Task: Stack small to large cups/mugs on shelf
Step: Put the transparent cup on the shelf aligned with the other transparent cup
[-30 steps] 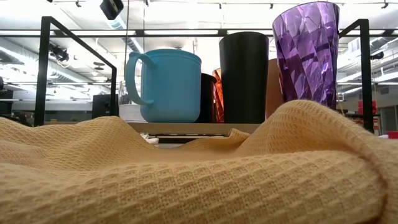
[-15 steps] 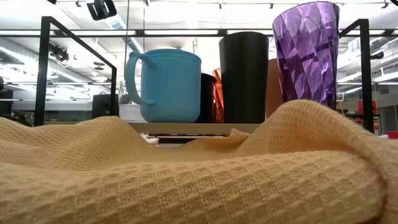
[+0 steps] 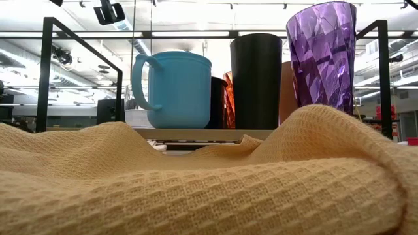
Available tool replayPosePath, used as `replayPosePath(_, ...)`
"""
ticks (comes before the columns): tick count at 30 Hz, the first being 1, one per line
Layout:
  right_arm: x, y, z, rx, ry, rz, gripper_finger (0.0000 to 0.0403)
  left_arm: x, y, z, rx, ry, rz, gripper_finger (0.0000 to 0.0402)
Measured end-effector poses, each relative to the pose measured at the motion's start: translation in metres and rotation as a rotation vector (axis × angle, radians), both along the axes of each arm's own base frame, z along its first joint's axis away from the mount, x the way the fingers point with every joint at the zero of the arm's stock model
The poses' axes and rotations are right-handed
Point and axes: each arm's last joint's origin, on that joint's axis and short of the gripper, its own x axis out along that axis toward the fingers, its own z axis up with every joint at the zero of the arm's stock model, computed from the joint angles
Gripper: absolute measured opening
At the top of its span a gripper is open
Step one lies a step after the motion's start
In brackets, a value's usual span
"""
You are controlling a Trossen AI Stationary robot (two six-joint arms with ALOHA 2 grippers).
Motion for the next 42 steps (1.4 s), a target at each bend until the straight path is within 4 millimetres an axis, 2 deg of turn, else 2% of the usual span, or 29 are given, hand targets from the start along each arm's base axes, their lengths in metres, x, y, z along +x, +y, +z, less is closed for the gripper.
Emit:
replayPosePath(7,0.004,-0.009,0.0,-0.006,0.013,0.008,0.0,0.012,0.0,-0.01,0.049,0.034,-0.024,0.0115)
replayPosePath(9,0.004,-0.01,0.0,-0.007,0.016,0.013,0.0,0.015,0.001,-0.011,0.074,0.032,-0.016,0.0096)
replayPosePath(12,0.005,-0.009,0.001,-0.018,0.012,0.021,0.0,0.016,0.002,-0.012,0.116,0.022,0.014,0.0037)
replayPosePath(14,0.005,-0.009,0.002,-0.018,0.004,0.023,0.0,0.016,0.004,-0.013,0.136,0.022,0.037,0.0014)
replayPosePath(21,0.005,-0.009,0.001,-0.007,0.016,0.043,0.0,0.016,0.004,-0.013,0.151,0.016,0.046,0.0008)
replayPosePath(24,0.002,-0.007,0.004,0.02,0.042,0.131,0.0014,0.016,0.008,-0.013,0.167,0.011,0.053,0.0007)
replayPosePath(28,-0.012,0.009,0.008,0.059,0.09,0.25,0.0055,0.011,0.016,-0.011,0.171,0.005,0.074,0.0007)
replayPosePath(34,-0.04,0.022,0.009,0.165,0.223,0.27,0.0129,0.006,0.026,-0.014,0.139,0.022,0.036,0.0006)
replayPosePath(39,-0.085,0.045,0.001,0.223,0.479,0.267,0.0157,0.0,0.027,-0.025,0.105,0.125,-0.039,0.0006)
replayPosePath(42,-0.109,0.056,-0.002,0.218,0.584,0.218,0.0159,-0.007,0.024,-0.014,0.173,0.181,-0.071,0.0006)
